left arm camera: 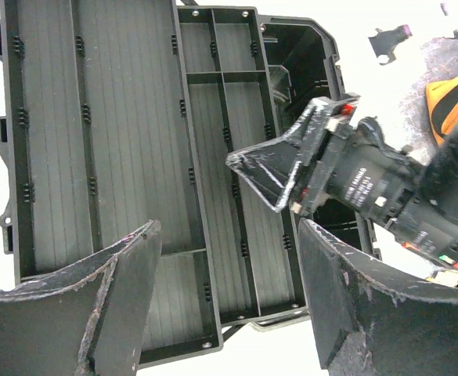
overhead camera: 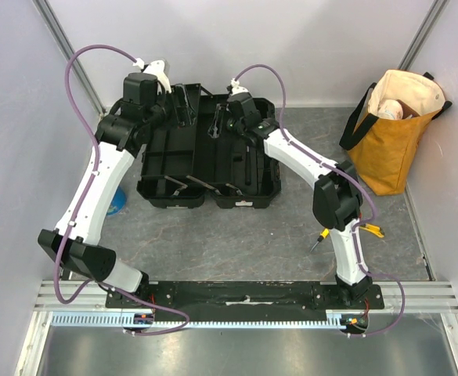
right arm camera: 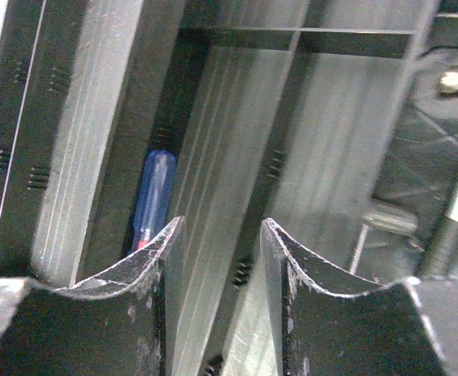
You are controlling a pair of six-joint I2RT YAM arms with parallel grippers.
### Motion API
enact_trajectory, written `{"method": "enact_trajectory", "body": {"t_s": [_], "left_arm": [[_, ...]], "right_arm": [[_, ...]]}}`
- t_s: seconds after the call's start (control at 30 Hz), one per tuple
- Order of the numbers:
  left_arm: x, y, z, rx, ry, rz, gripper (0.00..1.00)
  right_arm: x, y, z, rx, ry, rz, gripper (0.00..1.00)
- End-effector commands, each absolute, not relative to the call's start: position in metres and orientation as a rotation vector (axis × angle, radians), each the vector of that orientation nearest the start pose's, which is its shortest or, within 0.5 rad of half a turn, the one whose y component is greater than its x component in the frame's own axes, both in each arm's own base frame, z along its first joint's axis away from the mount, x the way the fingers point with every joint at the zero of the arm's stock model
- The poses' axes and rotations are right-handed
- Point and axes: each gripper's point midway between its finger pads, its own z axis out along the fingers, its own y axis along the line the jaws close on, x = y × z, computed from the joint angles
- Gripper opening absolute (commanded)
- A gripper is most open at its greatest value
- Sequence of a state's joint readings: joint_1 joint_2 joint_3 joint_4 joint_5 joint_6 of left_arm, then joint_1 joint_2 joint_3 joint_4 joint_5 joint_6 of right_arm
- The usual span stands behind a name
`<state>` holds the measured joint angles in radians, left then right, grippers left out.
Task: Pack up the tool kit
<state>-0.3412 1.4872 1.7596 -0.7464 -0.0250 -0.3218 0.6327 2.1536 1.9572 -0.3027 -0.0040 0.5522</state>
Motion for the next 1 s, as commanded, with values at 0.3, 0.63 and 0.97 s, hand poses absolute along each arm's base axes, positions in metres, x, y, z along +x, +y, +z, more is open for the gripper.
{"method": "enact_trajectory", "body": {"t_s": [0.3, 0.63, 0.97], "left_arm": [[0.41, -0.184, 0.39, 0.113, 1.911, -0.597, 0.77], [0.423, -0.195, 0.377, 0.101, 1.934, -0.648, 0.77], [0.425, -0.188, 0.372, 0.046, 1.947, -0.638, 0.77]], "right_arm": [[0.448, 0.154, 0.216, 0.43, 2.211, 0.175, 0.67], [0.328, 0.027, 0.115, 0.826, 2.405, -0.17, 0.77], [0.27, 0.018, 0.057, 0.947, 2.575, -0.174, 0.74]]}}
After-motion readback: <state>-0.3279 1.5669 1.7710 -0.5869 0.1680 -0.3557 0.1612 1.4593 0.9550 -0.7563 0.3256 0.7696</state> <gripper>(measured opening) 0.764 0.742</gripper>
